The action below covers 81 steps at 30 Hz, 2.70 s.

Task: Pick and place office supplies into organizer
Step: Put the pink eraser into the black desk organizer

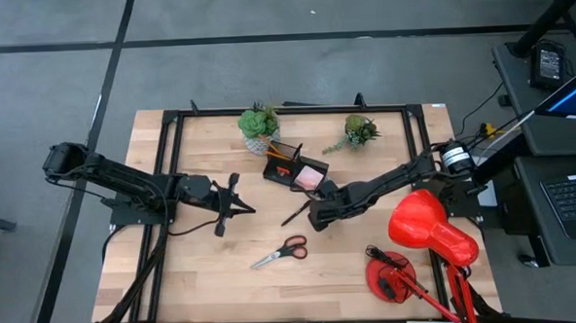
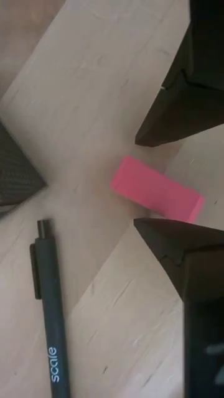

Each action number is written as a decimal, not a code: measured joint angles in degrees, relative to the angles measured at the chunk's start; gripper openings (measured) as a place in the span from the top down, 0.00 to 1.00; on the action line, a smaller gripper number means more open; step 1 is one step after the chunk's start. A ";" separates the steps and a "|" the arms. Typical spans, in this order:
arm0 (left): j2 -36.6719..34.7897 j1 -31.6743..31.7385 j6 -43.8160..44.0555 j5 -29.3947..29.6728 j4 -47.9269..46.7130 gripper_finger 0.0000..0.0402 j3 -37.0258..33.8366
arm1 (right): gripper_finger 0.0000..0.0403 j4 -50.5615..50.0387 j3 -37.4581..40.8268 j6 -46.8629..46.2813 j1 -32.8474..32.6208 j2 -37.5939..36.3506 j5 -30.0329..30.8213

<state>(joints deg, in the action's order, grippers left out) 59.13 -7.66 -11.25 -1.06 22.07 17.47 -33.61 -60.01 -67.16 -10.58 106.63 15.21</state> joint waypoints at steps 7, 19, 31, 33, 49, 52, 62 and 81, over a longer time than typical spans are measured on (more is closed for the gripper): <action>0.00 0.02 -0.02 0.00 -0.03 1.00 0.00 | 0.49 -2.83 -0.46 0.05 0.04 0.54 -0.47; 0.00 0.02 0.00 0.00 -0.03 0.99 0.00 | 0.55 -5.74 -1.77 1.26 0.10 0.70 -1.78; 0.00 0.02 0.03 0.01 -0.03 1.00 0.00 | 0.75 -4.56 -1.64 11.70 0.08 0.70 -1.81; 0.00 0.01 0.03 0.00 -0.03 1.00 0.00 | 0.76 -4.17 -1.60 14.21 0.08 0.70 -1.80; 0.00 0.02 -0.01 1.75 -0.03 1.00 0.00 | 0.77 -3.60 -1.57 18.38 0.08 0.70 -1.80; 0.00 0.00 0.00 1.73 -0.03 0.99 0.00 | 0.77 -3.30 -1.66 18.34 0.04 0.44 -1.84; 0.00 0.00 -0.47 1.75 0.02 0.99 0.02 | 0.77 -4.25 -6.07 22.29 -0.34 -0.07 -2.80; -1.63 0.02 -1.55 1.73 -1.79 1.00 0.04 | 0.77 0.59 -14.20 35.78 -3.69 -0.31 2.13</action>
<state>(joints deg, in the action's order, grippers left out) 57.50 -7.64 -12.80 0.67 20.28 17.52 -33.02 -74.21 -31.37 -14.27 106.32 17.33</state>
